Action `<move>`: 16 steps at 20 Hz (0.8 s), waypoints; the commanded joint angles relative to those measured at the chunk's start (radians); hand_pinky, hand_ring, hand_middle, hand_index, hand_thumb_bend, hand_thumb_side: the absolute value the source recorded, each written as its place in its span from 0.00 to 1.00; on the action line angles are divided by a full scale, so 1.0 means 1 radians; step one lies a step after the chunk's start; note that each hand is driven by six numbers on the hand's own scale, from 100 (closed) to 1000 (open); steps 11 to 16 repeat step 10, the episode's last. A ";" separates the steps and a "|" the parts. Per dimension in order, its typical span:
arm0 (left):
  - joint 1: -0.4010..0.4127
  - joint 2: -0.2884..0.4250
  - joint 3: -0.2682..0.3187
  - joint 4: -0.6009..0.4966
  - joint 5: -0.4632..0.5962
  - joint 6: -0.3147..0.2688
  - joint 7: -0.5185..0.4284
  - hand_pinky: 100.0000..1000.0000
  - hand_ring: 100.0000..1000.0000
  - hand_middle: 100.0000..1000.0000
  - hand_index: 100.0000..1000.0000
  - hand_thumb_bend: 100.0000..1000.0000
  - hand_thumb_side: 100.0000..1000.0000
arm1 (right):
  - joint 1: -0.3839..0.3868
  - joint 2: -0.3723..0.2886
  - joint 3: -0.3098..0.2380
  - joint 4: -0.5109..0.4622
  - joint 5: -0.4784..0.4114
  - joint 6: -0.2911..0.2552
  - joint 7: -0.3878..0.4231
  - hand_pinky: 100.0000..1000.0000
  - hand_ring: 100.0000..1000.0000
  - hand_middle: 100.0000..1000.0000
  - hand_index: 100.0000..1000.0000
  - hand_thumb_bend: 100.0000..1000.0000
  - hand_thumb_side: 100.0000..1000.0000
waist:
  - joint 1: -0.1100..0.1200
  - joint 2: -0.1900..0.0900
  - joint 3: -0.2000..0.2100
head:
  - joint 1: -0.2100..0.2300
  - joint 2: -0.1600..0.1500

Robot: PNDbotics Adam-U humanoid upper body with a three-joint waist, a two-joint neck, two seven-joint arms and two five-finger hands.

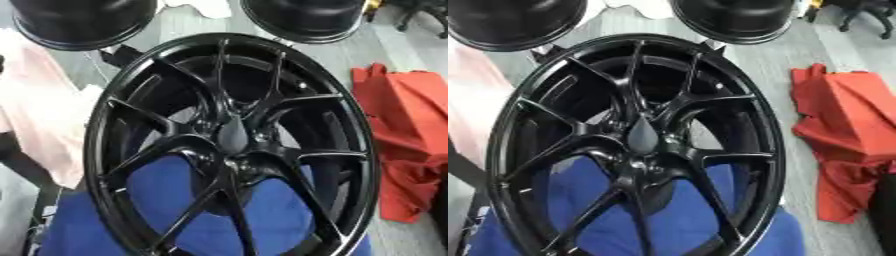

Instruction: Pull the pin out of the wheel hub.

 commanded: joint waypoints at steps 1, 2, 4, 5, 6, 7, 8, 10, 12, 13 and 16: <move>-0.013 0.010 0.005 -0.015 -0.007 -0.002 -0.005 0.82 0.66 0.60 0.72 0.06 0.75 | -0.024 -0.028 0.018 -0.084 -0.051 -0.029 -0.009 0.64 0.53 0.56 0.65 0.00 0.20 | 0.000 -0.014 0.003 | -0.012 0.002; -0.014 0.009 0.004 -0.015 -0.006 -0.002 -0.006 0.82 0.66 0.60 0.72 0.06 0.75 | -0.030 -0.026 0.032 -0.109 -0.068 -0.041 -0.005 0.64 0.53 0.56 0.65 0.00 0.24 | 0.001 -0.013 0.005 | -0.015 0.003; -0.016 0.008 0.003 -0.015 -0.006 -0.002 -0.008 0.82 0.66 0.60 0.72 0.06 0.75 | -0.041 -0.019 0.059 -0.155 -0.098 -0.061 0.002 0.63 0.52 0.55 0.65 0.00 0.27 | 0.002 -0.012 0.009 | -0.019 -0.001; -0.017 0.008 0.002 -0.015 -0.005 -0.001 -0.008 0.82 0.66 0.60 0.72 0.06 0.75 | -0.048 -0.015 0.073 -0.174 -0.111 -0.067 0.001 0.63 0.52 0.54 0.64 0.00 0.29 | 0.003 -0.011 0.011 | -0.022 -0.002; -0.018 0.008 0.002 -0.015 -0.005 -0.002 -0.009 0.82 0.66 0.60 0.72 0.06 0.75 | -0.056 -0.010 0.085 -0.192 -0.121 -0.072 0.000 0.62 0.51 0.54 0.64 0.00 0.30 | 0.005 -0.011 0.012 | -0.025 -0.002; -0.019 0.008 0.002 -0.015 -0.005 -0.002 -0.009 0.82 0.66 0.60 0.72 0.06 0.75 | -0.064 -0.004 0.096 -0.210 -0.130 -0.077 -0.003 0.62 0.51 0.54 0.64 0.00 0.32 | 0.006 -0.010 0.017 | -0.027 -0.005; -0.020 0.008 0.002 -0.015 -0.005 -0.003 -0.008 0.82 0.65 0.60 0.72 0.05 0.75 | -0.074 0.004 0.103 -0.226 -0.139 -0.082 -0.009 0.61 0.50 0.54 0.64 0.00 0.33 | 0.009 -0.009 0.020 | -0.028 -0.008; -0.021 0.008 0.002 -0.015 -0.005 -0.005 -0.008 0.82 0.65 0.60 0.72 0.05 0.74 | -0.093 0.024 0.114 -0.251 -0.153 -0.087 -0.024 0.59 0.50 0.53 0.63 0.00 0.37 | 0.013 -0.008 0.023 | -0.031 -0.009; -0.021 0.008 0.002 -0.015 -0.005 -0.005 -0.008 0.82 0.65 0.60 0.72 0.05 0.74 | -0.093 0.024 0.114 -0.251 -0.153 -0.087 -0.024 0.59 0.50 0.53 0.63 0.00 0.37 | 0.013 -0.008 0.023 | -0.031 -0.009; -0.021 0.008 0.002 -0.015 -0.005 -0.005 -0.008 0.82 0.65 0.60 0.72 0.05 0.74 | -0.093 0.024 0.114 -0.251 -0.153 -0.087 -0.024 0.59 0.50 0.53 0.63 0.00 0.37 | 0.013 -0.008 0.023 | -0.031 -0.009; -0.021 0.008 0.002 -0.015 -0.005 -0.005 -0.008 0.82 0.65 0.60 0.72 0.05 0.74 | -0.093 0.024 0.114 -0.251 -0.153 -0.087 -0.024 0.59 0.50 0.53 0.63 0.00 0.37 | 0.013 -0.008 0.023 | -0.031 -0.009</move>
